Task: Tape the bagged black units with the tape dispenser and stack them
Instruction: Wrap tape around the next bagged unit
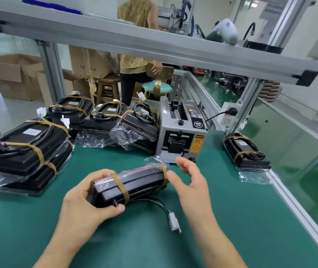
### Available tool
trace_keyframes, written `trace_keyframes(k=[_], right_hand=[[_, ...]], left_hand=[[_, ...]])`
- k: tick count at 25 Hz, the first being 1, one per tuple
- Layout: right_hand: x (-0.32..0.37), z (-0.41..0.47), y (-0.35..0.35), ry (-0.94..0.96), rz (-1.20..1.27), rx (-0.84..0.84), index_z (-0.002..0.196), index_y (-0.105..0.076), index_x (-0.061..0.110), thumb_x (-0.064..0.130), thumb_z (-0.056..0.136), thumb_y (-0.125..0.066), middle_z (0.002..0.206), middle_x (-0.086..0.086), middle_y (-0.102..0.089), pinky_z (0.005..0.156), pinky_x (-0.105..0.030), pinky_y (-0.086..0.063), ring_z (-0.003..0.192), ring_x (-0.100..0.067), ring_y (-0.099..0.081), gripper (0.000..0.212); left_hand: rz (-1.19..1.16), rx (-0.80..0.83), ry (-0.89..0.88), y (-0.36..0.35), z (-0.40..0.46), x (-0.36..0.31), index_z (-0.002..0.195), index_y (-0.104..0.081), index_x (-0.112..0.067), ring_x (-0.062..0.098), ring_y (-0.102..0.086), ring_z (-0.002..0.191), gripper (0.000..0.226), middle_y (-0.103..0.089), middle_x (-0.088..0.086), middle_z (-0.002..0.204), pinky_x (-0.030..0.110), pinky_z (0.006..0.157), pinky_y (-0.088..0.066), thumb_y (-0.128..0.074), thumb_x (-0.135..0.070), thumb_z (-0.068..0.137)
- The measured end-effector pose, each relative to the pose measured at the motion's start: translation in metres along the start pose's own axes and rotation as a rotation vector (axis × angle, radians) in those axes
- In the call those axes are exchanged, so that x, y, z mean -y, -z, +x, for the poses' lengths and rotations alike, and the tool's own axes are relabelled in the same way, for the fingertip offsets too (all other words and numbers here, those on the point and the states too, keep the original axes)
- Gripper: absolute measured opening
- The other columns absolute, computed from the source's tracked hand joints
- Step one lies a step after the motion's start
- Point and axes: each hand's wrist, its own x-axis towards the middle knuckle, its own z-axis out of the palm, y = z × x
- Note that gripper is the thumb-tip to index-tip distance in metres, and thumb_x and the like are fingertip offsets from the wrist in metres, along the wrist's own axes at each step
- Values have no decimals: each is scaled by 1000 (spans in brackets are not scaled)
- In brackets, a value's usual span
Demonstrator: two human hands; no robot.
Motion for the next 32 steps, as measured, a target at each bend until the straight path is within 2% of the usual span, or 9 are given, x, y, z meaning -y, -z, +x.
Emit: trace_keyframes(k=[3,5,8,10,16,24,27,30,32], right_hand=[[0,23,4,-18,-45,238,118,-62,35,24,86,-71,119,23,-58,80,2,-34,109,15,-49,36],[2,33,0,-32,24,331,109,-69,26,18,87,-69,101,17,-65,78,-2,-37,93,11,-56,23],[0,40,-5,-50,109,331,97,-72,20,14,87,-69,79,13,-65,74,-7,-42,74,6,-56,12],[0,44,-4,-66,126,349,96,-72,19,13,86,-70,83,5,-66,77,-12,-45,76,-1,-57,11],[-4,43,2,-59,167,409,98,-72,19,12,86,-70,93,-2,-67,86,-22,-47,84,-7,-60,14],[-6,44,3,-55,165,466,106,-69,24,13,92,-63,102,-1,-66,91,-22,-46,88,-5,-59,19],[-4,46,-1,-48,162,467,107,-68,21,13,92,-62,99,2,-65,85,-16,-47,85,-1,-58,18],[-4,47,0,-44,156,486,107,-69,19,12,92,-62,96,3,-66,82,-14,-47,84,-1,-59,17],[-2,52,1,-53,137,345,102,-69,22,16,93,-62,93,7,-69,79,-15,-47,83,-3,-60,14]], left_hand=[[58,45,32,7,7,-5,108,-64,-39,5,-63,98,85,-69,-16,104,11,86,-46,-93,-2,37],[312,21,4,10,11,-17,126,-48,-48,6,-47,122,103,-53,-24,129,23,102,-36,-94,-11,42],[794,24,-400,-3,13,-39,139,-39,-30,22,-31,137,100,-38,-5,146,48,111,-23,-82,-35,49],[839,114,-507,-23,18,-54,129,-54,-25,23,-42,130,66,-48,-4,139,42,108,-26,-62,-49,68],[893,137,-26,-52,55,-80,84,-66,-40,17,-61,91,11,-67,-15,86,28,70,-44,-57,-47,86],[899,134,55,-59,79,-73,78,-61,-26,20,-57,78,11,-63,-7,76,28,62,-36,-62,-33,86],[775,124,-107,-55,70,-71,83,-57,-32,16,-56,79,14,-61,-13,83,30,67,-39,-63,-20,86],[938,121,-240,-52,56,-72,98,-66,-40,16,-61,92,15,-65,-15,100,29,74,-43,-52,-39,91],[1039,183,-231,-49,46,-70,114,-57,-46,13,-60,99,40,-60,-20,113,26,78,-41,-42,-63,81]])
